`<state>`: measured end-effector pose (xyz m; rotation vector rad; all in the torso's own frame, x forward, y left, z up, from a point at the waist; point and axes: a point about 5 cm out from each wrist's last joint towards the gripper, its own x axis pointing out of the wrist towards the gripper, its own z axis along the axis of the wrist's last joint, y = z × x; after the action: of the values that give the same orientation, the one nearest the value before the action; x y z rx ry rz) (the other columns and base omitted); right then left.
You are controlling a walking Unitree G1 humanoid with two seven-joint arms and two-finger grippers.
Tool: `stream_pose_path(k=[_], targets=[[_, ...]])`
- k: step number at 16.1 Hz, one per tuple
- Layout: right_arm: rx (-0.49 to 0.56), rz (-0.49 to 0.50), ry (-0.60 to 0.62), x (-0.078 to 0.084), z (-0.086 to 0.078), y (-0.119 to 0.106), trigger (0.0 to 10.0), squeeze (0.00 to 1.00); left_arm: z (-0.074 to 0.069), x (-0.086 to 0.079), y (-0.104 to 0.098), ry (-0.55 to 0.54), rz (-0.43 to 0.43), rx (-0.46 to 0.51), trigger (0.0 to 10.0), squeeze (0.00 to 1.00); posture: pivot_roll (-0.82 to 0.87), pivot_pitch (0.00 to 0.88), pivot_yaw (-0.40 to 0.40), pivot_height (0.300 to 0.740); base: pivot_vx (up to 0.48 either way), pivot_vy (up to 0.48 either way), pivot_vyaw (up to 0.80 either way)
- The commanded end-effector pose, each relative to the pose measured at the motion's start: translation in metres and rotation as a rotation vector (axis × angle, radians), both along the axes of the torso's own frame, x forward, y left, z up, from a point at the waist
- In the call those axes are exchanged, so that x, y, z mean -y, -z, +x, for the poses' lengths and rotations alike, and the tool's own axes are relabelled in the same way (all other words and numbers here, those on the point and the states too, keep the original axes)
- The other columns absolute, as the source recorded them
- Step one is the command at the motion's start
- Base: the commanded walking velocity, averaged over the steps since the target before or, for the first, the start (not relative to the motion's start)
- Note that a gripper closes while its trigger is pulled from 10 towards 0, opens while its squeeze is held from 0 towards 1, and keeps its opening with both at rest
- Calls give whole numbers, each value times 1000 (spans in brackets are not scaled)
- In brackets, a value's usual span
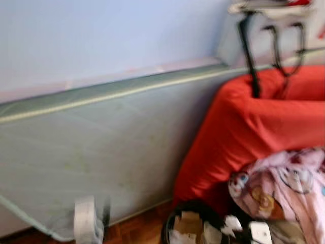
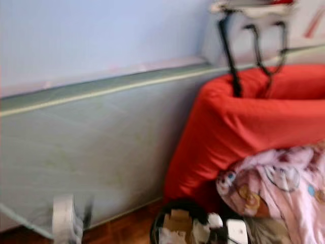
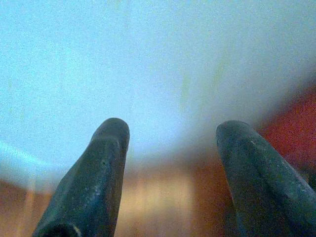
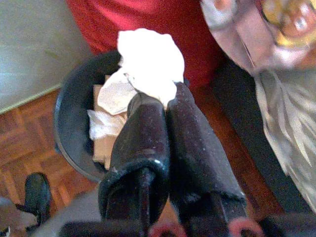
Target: Clean up the room
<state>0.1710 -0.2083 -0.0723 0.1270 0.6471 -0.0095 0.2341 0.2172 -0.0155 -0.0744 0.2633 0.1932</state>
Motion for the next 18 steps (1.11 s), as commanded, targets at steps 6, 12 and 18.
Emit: stream_pose_path(k=[6, 12, 18], targets=[[387, 8, -41, -31, 85, -60, 10000, 0, 2, 0, -17, 34, 50, 94, 10000, 0, -11, 0, -86, 718, 0, 0, 0], [306, -55, 57, -20, 72, -49, 10000, 0, 4, 2, -21, 87, 75, 90, 10000, 0, -1, 0, -77, 718, 0, 0, 0], [272, -79, 80, -15, 71, -46, 10000, 0, 13, -2, -26, 80, 83, 89, 10000, 0, 7, 0, -86, 653, 0, 0, 0]])
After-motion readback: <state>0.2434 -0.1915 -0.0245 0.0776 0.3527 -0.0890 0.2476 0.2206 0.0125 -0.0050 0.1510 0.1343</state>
